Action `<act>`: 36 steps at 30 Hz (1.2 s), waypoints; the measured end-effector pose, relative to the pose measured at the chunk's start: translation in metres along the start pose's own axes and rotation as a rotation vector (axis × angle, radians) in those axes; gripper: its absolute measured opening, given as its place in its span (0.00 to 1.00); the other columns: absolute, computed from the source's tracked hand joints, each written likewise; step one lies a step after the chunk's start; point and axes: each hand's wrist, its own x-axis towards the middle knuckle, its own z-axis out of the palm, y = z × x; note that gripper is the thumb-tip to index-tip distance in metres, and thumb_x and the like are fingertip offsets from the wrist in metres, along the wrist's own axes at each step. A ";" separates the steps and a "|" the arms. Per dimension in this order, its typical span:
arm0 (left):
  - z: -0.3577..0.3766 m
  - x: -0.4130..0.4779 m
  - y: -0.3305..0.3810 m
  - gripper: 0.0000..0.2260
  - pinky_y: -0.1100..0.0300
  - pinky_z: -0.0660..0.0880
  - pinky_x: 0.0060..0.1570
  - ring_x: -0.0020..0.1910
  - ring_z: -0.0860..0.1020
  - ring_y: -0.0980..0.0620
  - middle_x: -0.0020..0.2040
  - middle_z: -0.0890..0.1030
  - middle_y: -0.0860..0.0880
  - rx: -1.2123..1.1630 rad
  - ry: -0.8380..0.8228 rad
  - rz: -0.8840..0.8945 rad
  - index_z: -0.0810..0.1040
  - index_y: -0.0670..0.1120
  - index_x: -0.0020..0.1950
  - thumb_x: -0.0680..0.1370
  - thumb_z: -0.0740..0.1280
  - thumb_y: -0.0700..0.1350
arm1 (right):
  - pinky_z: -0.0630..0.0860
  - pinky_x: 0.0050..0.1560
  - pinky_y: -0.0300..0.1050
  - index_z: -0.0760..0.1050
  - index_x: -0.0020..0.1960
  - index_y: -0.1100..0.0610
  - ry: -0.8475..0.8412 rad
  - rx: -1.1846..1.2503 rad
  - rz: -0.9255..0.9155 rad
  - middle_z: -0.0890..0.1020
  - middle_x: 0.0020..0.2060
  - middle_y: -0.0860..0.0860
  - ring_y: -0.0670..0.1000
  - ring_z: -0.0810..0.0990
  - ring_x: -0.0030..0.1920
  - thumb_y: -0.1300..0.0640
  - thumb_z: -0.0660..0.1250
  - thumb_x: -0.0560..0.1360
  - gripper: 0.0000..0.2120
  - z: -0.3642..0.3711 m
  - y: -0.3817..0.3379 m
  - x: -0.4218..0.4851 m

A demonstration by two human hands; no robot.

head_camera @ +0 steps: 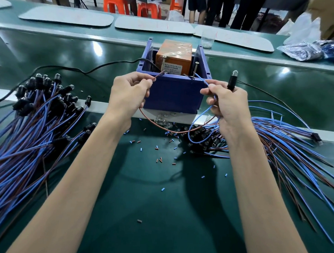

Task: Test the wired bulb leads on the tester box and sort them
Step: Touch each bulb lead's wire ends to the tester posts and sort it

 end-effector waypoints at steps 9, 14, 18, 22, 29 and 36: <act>-0.002 0.006 -0.005 0.08 0.69 0.63 0.22 0.20 0.65 0.58 0.22 0.72 0.57 -0.008 0.050 0.010 0.82 0.47 0.44 0.78 0.63 0.38 | 0.60 0.20 0.31 0.78 0.45 0.59 0.020 -0.026 0.010 0.85 0.32 0.50 0.42 0.70 0.23 0.66 0.61 0.77 0.08 0.001 0.001 0.001; -0.003 0.007 -0.005 0.09 0.68 0.63 0.22 0.21 0.65 0.58 0.22 0.72 0.57 -0.020 0.059 0.013 0.81 0.48 0.42 0.77 0.63 0.39 | 0.60 0.20 0.31 0.78 0.44 0.58 0.025 -0.030 0.014 0.85 0.33 0.51 0.42 0.70 0.23 0.66 0.61 0.77 0.09 0.000 0.000 0.000; -0.002 0.007 -0.005 0.09 0.69 0.63 0.22 0.20 0.64 0.58 0.22 0.72 0.57 -0.026 0.053 0.015 0.81 0.48 0.43 0.77 0.63 0.39 | 0.60 0.20 0.30 0.79 0.44 0.58 0.026 -0.040 0.020 0.85 0.33 0.50 0.42 0.70 0.23 0.65 0.61 0.77 0.08 0.000 0.000 0.001; -0.001 0.007 -0.004 0.09 0.68 0.63 0.22 0.21 0.65 0.58 0.22 0.72 0.57 -0.028 0.057 0.011 0.81 0.48 0.42 0.77 0.63 0.38 | 0.60 0.20 0.30 0.77 0.45 0.58 0.020 -0.047 0.007 0.85 0.33 0.50 0.42 0.70 0.23 0.65 0.61 0.77 0.07 -0.002 0.001 0.002; 0.000 0.003 0.003 0.09 0.68 0.65 0.22 0.20 0.66 0.58 0.22 0.73 0.57 -0.054 0.081 -0.010 0.80 0.47 0.43 0.78 0.62 0.39 | 0.62 0.20 0.31 0.76 0.45 0.60 0.035 -0.046 0.044 0.85 0.34 0.52 0.43 0.78 0.26 0.58 0.57 0.81 0.12 -0.010 -0.010 0.001; -0.005 -0.005 0.024 0.08 0.70 0.68 0.25 0.24 0.76 0.58 0.27 0.78 0.54 -0.106 0.040 0.021 0.76 0.48 0.42 0.77 0.61 0.37 | 0.63 0.25 0.35 0.74 0.31 0.57 0.187 -0.345 0.031 0.78 0.25 0.49 0.44 0.70 0.25 0.41 0.46 0.82 0.31 -0.053 -0.030 0.010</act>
